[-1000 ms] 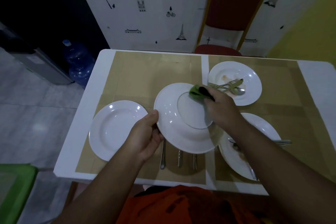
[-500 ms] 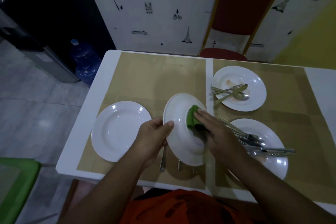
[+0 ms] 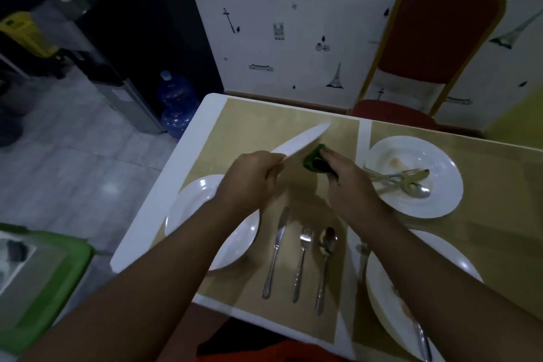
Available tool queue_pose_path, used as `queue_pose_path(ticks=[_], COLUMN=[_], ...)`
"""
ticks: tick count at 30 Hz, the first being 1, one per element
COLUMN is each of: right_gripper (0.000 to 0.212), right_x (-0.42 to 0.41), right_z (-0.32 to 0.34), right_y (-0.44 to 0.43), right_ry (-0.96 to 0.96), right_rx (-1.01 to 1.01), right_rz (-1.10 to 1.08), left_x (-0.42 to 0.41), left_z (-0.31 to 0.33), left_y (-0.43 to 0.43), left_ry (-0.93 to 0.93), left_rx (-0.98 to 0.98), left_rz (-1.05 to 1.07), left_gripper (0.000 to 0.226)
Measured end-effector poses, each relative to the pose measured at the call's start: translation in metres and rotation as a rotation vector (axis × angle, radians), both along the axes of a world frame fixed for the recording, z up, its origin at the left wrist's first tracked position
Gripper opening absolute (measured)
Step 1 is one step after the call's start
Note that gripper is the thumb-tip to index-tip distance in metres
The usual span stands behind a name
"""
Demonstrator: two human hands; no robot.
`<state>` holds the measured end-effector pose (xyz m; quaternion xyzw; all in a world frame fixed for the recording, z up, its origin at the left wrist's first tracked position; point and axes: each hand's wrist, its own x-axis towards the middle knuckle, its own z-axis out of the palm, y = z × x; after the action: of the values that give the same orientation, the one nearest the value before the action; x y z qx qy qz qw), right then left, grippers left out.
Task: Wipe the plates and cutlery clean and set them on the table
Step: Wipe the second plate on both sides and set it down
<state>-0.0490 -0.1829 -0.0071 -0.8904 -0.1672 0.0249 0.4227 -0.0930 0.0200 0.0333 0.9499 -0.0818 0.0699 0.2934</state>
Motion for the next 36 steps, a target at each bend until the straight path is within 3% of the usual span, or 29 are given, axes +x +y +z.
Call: queue_pose_path(ticks=[7,14,20,26,36], right_gripper=[0.053,0.061,0.064,0.078,0.076], right_x=[0.043,0.078,0.08,0.061,0.044], right_z=[-0.03,-0.064,-0.095,-0.115,-0.111], right_y=[0.061,0.1,0.119,0.121,0.116], right_ry=[0.125,0.197,0.203,0.238,0.221], right_rx=[-0.092,-0.242,-0.412,-0.471,-0.415], right_rz=[-0.033,-0.098,0.016,0.077,0.06], left_x=[0.038,0.083,0.1,0.094,0.08], left_z=[-0.042,-0.091,-0.125,-0.134,-0.129], left_y=[0.064,0.122,0.141,0.148,0.133], left_ry=[0.093,0.085,0.213,0.354,0.252], left_rx=[0.217,0.295,0.273,0.208,0.132], left_rz=[-0.082,-0.167,-0.137,-0.155,-0.108], left_gripper=[0.023,0.054,0.014,0.021,0.025])
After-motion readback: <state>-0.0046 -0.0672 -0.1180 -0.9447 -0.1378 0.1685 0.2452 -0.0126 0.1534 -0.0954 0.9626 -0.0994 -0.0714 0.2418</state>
